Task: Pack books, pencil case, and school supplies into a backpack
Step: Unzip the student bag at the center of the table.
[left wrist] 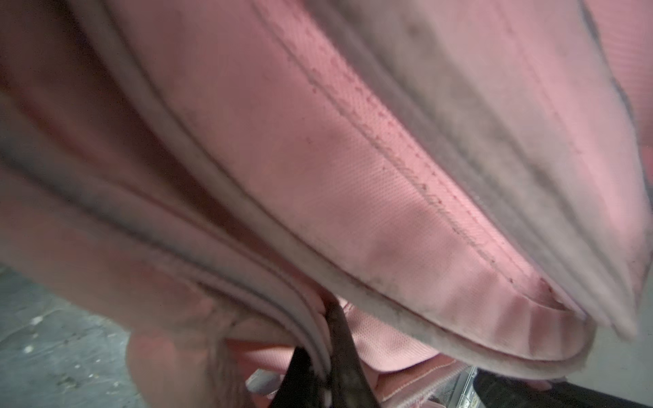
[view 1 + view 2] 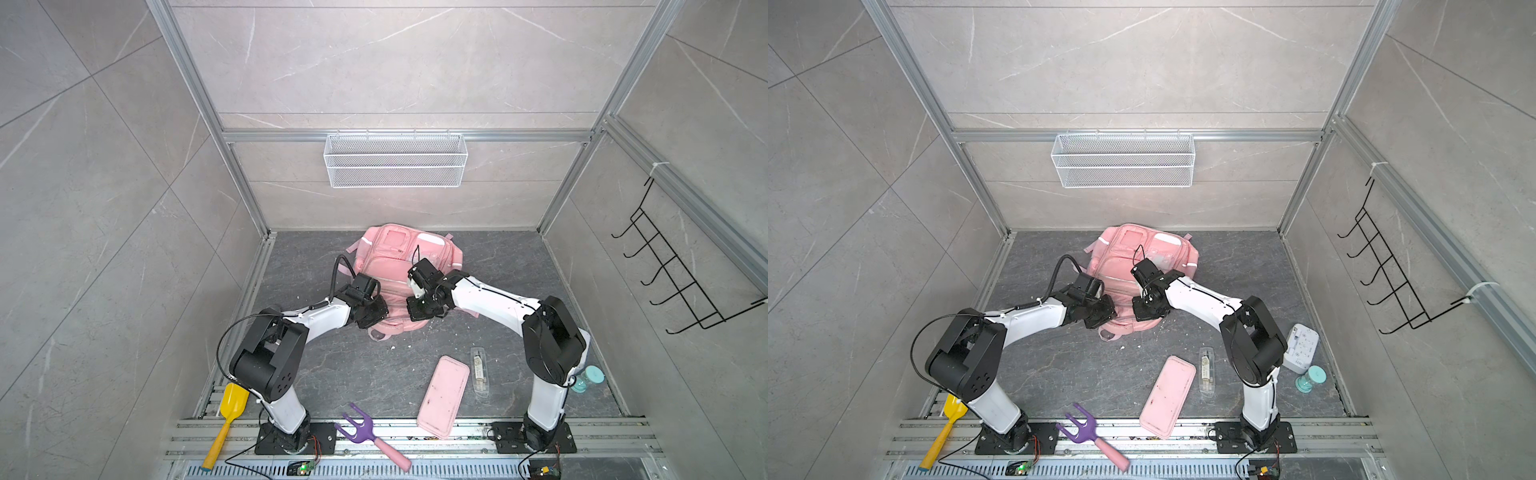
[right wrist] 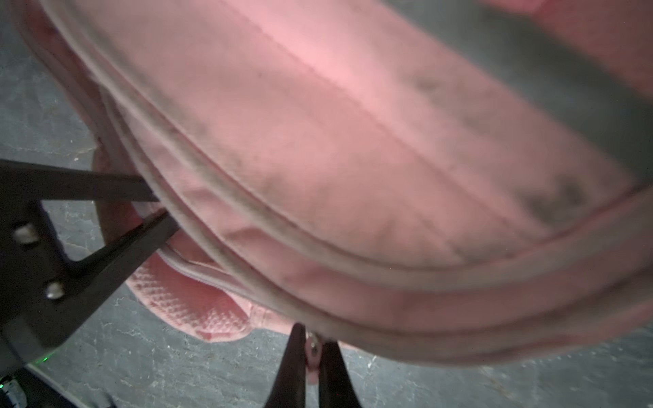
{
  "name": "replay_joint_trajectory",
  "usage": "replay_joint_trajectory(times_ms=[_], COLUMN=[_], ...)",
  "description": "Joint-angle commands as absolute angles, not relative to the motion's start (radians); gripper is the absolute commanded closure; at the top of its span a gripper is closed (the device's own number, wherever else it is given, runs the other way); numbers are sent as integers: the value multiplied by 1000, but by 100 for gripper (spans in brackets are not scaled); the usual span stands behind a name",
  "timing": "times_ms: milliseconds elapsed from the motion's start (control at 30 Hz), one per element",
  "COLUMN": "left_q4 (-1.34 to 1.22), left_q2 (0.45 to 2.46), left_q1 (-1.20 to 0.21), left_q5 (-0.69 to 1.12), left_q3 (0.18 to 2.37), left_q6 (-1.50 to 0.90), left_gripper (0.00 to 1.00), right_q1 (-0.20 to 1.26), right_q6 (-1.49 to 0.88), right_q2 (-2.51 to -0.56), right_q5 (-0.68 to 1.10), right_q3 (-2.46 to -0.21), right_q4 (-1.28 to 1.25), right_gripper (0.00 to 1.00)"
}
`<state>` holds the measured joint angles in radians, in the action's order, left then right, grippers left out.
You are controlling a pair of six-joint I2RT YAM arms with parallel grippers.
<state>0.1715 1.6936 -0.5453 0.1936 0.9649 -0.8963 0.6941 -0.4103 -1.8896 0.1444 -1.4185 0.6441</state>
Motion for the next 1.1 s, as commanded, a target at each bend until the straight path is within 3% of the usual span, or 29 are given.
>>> replay_joint_trajectory(times_ms=[0, 333, 467, 633, 833, 1067], left_q4=[123, 194, 237, 314, 380, 381], left_q2=[1724, 1686, 1603, 1504, 1484, 1644], left_q1=[-581, -612, -589, -538, -427, -365], left_q5=[239, 205, 172, 126, 53, 94], left_q3=[1022, 1069, 1038, 1041, 1083, 1223], left_q6=[-918, -878, -826, -760, -692, -618], left_gripper=[92, 91, 72, 57, 57, 58], right_q1=[727, 737, 721, 710, 711, 697], right_q6=[-451, -508, -506, -505, -502, -486], right_q2=[-1844, -1849, -1810, -1768, -1734, -1699], right_q5=[258, 277, 264, 258, 266, 243], right_q3=[-1401, -1394, -1346, -1286, -1221, -1169], right_q4=[558, 486, 482, 471, 460, 475], right_gripper=[100, 100, 100, 100, 100, 100])
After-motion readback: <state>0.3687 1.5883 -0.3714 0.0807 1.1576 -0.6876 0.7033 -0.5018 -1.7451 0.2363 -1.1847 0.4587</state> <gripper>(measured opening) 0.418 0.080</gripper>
